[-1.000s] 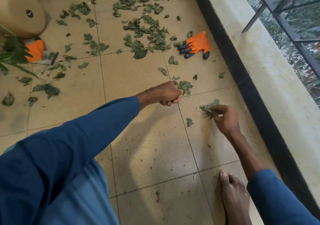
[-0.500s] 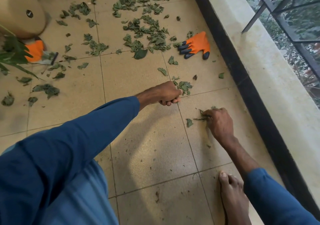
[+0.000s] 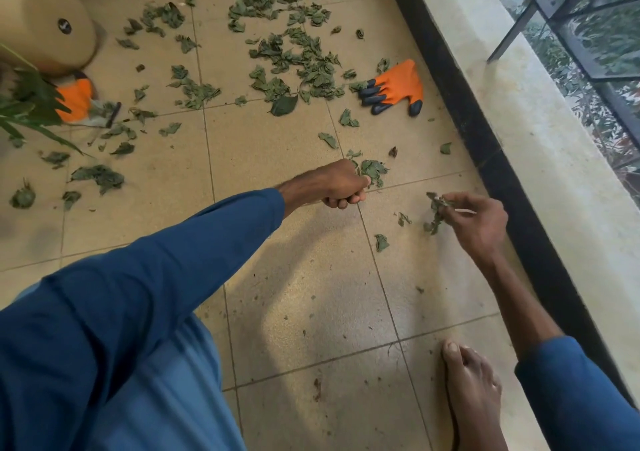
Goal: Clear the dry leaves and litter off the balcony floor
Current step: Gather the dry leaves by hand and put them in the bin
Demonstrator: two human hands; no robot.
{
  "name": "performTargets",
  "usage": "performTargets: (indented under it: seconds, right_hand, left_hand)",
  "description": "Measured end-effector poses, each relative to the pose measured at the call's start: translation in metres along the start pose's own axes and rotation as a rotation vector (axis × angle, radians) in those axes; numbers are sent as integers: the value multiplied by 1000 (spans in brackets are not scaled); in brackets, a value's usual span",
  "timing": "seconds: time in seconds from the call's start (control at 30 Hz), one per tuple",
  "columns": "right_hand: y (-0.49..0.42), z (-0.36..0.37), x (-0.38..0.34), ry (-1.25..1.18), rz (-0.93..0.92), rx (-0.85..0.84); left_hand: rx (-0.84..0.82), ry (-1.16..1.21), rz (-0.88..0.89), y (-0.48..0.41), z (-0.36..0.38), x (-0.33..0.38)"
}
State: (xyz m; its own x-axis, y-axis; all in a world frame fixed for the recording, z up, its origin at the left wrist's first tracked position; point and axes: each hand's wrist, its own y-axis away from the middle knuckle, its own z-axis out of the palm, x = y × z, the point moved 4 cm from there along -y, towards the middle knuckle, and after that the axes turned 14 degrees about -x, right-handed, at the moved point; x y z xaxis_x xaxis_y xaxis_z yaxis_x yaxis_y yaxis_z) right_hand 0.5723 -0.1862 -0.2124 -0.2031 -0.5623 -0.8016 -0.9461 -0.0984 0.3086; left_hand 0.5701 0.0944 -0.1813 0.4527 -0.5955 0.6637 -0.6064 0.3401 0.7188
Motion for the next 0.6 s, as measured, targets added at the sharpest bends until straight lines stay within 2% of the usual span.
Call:
performTargets:
  seconds: [0.23,0.4,0.5,0.6]
  right_hand:
    - [-2,20,-7,-299,4,-116]
    - [-14,46,-3,-438,15,-105]
    - [-15,55,7,-324,51,-73]
    - [-10,61,13,-26,5,-25]
  left_hand:
    - [7,1,3,1,-2,-4]
    - [1,-4,-11,1,-1,-6]
    - [2,-6,-12,1,-1,-8]
    - [3,-3,-12,1,-2,-10]
